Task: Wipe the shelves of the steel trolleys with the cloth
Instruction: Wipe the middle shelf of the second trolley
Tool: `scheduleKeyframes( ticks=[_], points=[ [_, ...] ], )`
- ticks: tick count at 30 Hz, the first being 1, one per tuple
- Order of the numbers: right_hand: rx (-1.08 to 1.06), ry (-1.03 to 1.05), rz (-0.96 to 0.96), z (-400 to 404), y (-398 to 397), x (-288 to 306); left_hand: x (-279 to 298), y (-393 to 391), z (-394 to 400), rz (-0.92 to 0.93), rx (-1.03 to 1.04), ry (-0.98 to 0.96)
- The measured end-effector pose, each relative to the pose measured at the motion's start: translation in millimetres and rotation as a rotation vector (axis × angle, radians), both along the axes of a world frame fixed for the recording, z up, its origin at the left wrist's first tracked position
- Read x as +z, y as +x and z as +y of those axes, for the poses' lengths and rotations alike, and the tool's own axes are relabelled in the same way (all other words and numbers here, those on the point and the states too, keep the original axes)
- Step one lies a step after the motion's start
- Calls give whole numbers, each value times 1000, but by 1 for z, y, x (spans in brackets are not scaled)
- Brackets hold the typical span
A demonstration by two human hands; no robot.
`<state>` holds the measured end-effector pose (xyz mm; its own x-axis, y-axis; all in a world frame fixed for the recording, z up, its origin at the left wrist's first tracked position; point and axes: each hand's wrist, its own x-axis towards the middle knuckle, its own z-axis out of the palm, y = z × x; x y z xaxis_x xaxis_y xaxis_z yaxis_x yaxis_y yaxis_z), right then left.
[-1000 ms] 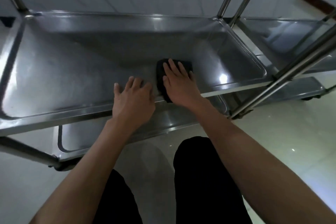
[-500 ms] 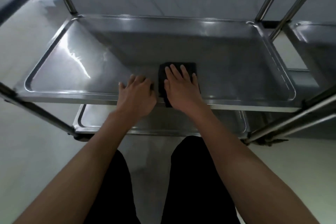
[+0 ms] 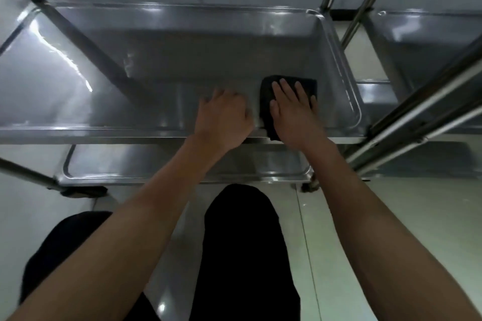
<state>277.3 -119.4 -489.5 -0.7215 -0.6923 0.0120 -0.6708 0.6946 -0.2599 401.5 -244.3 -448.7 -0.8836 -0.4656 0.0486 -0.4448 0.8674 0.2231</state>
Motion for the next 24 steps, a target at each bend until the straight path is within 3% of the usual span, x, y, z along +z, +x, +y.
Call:
scheduleKeyframes(
  ticks=[12,17,24],
  points=[
    [-217,79,23,57,-36,14,-6,3,14,-35,-67,-2],
    [-333,-29,-10,55,-31,19,-10,7,10,-71,-144,-27],
    [-285,14,4,24,-20,19,-11,28,-25,24,-177,-37]
  ],
)
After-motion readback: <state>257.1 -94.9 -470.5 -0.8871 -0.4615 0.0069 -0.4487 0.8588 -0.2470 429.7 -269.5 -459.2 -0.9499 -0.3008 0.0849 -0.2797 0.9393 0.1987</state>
